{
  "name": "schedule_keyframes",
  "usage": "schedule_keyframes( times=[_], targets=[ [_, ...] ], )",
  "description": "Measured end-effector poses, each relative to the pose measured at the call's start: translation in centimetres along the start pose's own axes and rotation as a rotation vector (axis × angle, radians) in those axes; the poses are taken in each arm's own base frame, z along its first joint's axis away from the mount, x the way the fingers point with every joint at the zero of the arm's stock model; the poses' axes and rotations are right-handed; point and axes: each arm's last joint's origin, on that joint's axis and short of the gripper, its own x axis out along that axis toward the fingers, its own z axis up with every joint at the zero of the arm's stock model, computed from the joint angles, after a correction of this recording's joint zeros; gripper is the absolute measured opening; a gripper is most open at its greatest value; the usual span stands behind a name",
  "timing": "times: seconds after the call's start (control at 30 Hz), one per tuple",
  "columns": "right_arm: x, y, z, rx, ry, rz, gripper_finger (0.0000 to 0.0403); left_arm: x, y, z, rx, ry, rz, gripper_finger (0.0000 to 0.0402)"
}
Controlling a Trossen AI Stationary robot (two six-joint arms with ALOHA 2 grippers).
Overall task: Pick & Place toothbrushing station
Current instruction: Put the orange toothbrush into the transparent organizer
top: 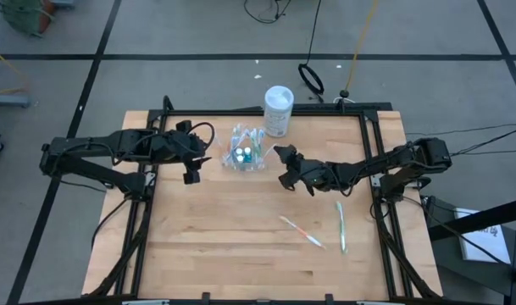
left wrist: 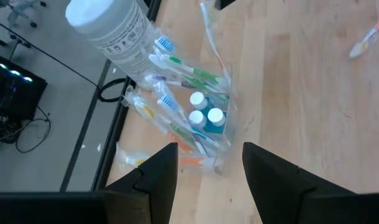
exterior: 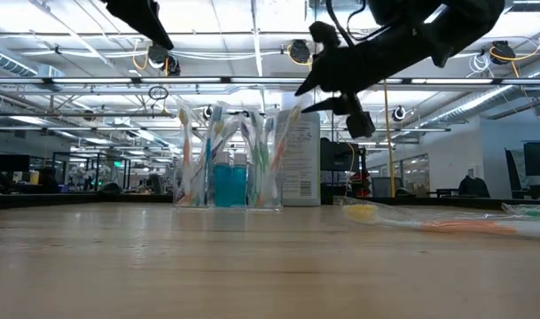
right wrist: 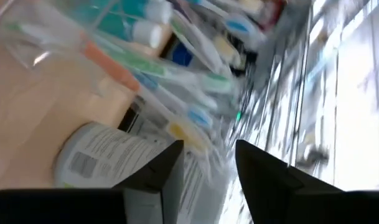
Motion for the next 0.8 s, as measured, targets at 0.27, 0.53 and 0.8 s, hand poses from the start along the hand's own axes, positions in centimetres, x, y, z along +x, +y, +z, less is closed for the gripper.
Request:
schedule_keyframes(
  times=[0.27,0.53,0.8],
  targets=[
    [-2.6,-0.1,1.8,0.425,0.25,-0.077,0.0143,0.0,0.0,0.0,-0.035,0.001,0.0,0.0186],
    [-6.5,0.7,4.3,0.738,0.337,-0.178,0.0144,0.0,0.0,0.0,-0.039,0.0,0.0,0.0186],
    [-8.6,1.8,7.0,1.008,-0.164,0.165,0.0134,0.0,0.0,0.0,-0.043,0.0,0.0,0.0186]
  ],
)
